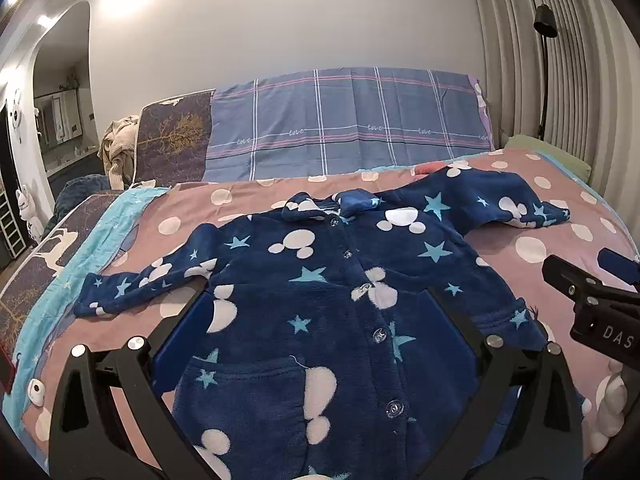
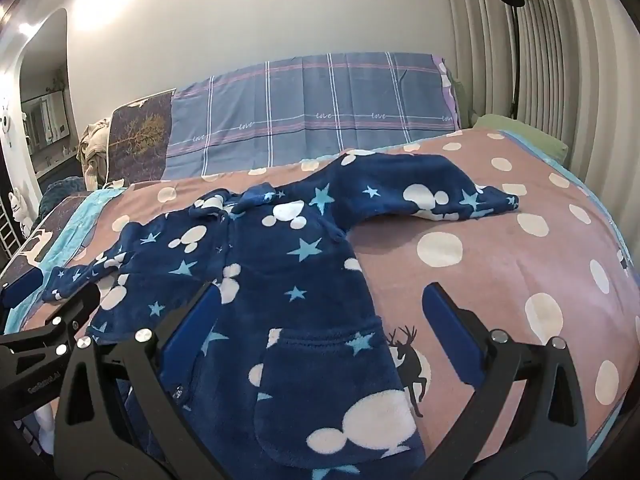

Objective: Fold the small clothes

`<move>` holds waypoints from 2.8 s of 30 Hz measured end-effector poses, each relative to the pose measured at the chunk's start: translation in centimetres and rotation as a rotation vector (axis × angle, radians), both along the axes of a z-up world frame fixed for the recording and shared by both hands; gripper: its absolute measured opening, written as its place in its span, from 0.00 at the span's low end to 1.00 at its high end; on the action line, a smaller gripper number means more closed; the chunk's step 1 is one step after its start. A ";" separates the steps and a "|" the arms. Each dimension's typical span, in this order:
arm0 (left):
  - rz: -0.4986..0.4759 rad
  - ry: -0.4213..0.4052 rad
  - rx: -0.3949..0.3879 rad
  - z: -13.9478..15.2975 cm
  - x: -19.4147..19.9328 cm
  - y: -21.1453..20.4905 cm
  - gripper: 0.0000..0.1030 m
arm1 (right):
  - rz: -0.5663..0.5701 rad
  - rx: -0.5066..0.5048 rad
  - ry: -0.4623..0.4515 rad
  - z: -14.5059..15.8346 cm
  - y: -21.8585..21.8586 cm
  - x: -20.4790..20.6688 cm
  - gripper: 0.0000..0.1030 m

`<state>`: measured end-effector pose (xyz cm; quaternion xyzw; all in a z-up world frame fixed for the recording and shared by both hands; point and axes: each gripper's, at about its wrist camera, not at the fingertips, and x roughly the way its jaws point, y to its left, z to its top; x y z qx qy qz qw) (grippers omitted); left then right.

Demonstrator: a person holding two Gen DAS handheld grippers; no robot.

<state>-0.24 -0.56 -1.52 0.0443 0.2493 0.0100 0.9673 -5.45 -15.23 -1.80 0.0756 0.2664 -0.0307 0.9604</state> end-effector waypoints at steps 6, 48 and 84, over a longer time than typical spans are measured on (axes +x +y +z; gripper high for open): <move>0.003 0.008 0.014 -0.3 0.0 0.1 0.99 | 0.002 0.000 0.010 -0.1 0.1 0.0 0.98; -0.027 0.082 -0.049 -2.9 1.1 1.9 0.99 | 0.025 -0.010 0.104 -2.3 1.3 1.7 0.98; 0.014 0.110 -0.057 -4.3 2.8 3.7 0.83 | 0.035 -0.030 0.139 -3.4 2.3 3.4 0.98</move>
